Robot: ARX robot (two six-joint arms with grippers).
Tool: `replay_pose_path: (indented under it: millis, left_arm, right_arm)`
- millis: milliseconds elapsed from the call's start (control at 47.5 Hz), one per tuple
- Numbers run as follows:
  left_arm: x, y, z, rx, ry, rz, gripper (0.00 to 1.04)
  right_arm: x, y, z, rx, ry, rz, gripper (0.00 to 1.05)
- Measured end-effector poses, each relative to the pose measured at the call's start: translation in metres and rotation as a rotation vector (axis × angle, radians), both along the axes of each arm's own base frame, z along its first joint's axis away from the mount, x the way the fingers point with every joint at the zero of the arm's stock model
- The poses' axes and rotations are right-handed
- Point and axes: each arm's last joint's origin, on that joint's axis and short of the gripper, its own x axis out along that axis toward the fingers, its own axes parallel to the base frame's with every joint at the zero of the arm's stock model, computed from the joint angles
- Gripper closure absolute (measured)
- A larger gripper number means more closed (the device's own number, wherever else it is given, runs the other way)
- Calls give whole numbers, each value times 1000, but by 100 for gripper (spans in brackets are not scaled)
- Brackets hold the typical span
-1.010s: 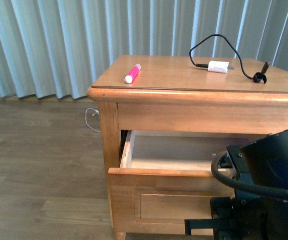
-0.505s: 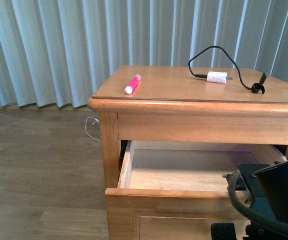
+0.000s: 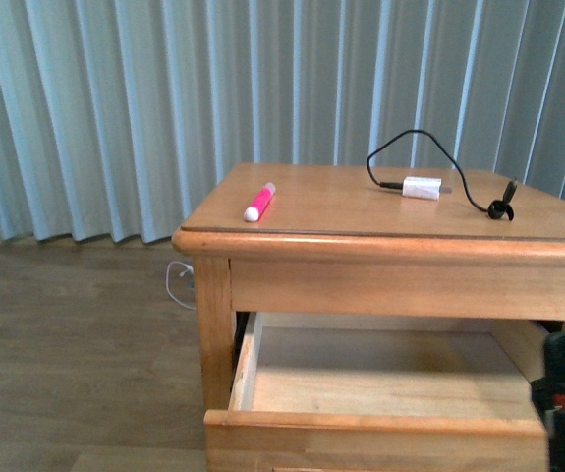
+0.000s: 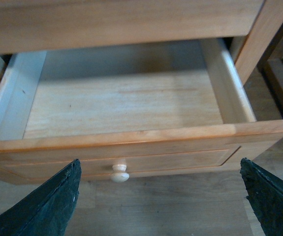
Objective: Place pink marker in drawer with both arms
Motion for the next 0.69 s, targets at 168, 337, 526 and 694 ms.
replay_pose_path:
  millis: [168, 337, 526, 694]
  left_arm:
    - [0, 0, 0, 0, 0, 0, 6]
    - [0, 0, 0, 0, 0, 0, 6]
    - [0, 0, 0, 0, 0, 0, 6]
    - [0, 0, 0, 0, 0, 0, 6]
  right_arm:
    - [-35, -9, 21, 19, -121, -16, 8]
    - [-47, -14, 22, 24, -213, -74, 8]
    - [-47, -14, 22, 22, -213, -72, 8]
    - [-47, -14, 22, 21, -213, -72, 8]
